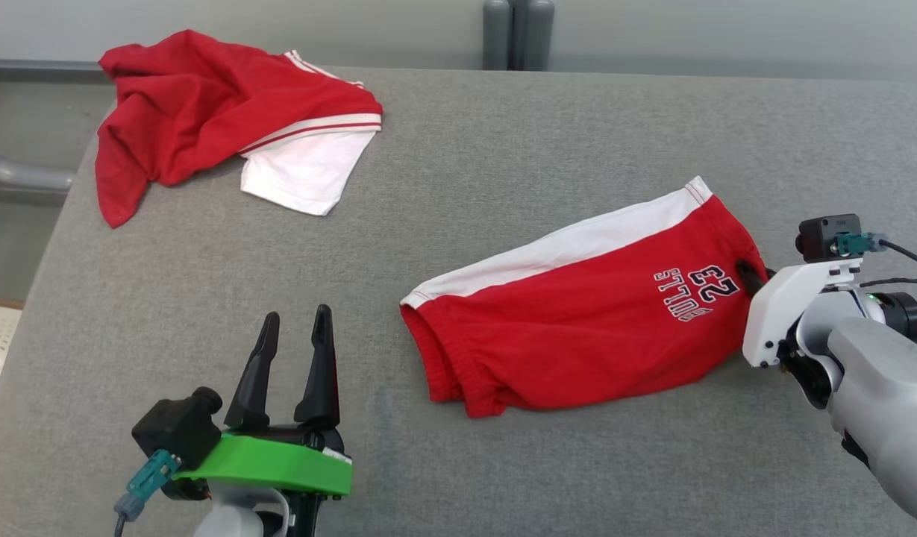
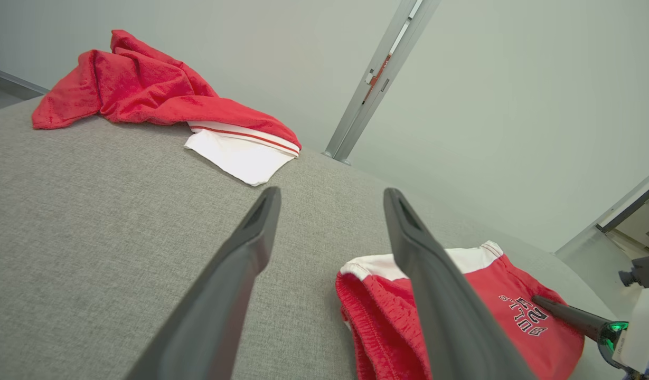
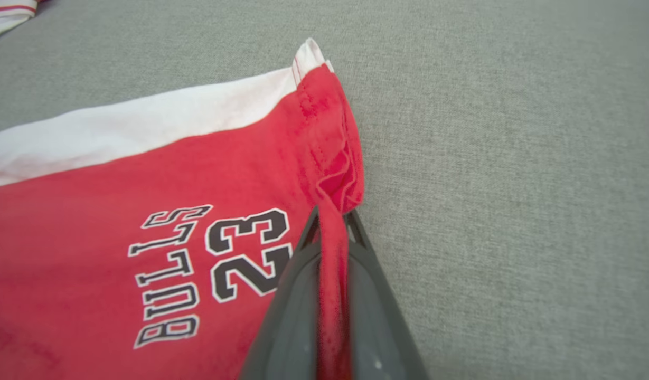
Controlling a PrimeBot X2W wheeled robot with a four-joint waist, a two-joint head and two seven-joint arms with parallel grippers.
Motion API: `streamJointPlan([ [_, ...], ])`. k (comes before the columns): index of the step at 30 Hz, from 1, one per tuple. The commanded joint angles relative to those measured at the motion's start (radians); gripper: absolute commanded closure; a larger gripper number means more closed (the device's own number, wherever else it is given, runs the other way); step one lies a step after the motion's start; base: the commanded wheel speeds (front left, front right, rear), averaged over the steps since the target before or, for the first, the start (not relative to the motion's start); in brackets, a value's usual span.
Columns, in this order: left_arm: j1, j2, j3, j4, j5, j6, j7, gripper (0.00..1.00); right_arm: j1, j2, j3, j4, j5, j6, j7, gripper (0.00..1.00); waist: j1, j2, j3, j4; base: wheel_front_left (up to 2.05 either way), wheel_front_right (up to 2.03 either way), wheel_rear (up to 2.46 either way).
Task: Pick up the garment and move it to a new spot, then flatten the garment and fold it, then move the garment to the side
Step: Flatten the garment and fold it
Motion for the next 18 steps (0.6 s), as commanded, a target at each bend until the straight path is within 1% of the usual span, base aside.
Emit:
streamJointPlan([
  [1, 0.018, 0.006, 0.004, 0.002, 0.014, -0.003, -0.003, 0.0, 0.023, -0.012, -0.003, -0.002, 0.012, -0.002, -0.016, 1.0, 0.0, 0.0, -0.022, -0.042, 0.0, 0.0, 0.0],
  [10, 0.025, 0.018, 0.007, 0.005, 0.016, 0.003, -0.001, 0.0, 0.092, -0.049, -0.03, -0.031, 0.069, -0.002, -0.097, 1.0, 0.0, 0.0, -0.042, -0.156, 0.0, 0.0, 0.0],
  [14, 0.022, 0.023, 0.006, 0.006, 0.019, 0.007, 0.001, 0.0, 0.115, -0.057, -0.049, -0.033, 0.09, -0.001, -0.119, 1.0, 0.0, 0.0, -0.038, -0.192, 0.0, 0.0, 0.0],
  [18, 0.013, 0.029, 0.005, 0.01, 0.026, 0.01, 0.002, 0.0, 0.127, -0.051, -0.072, -0.034, 0.106, -0.001, -0.133, 1.0, 0.0, 0.0, -0.033, -0.212, 0.0, 0.0, 0.0],
])
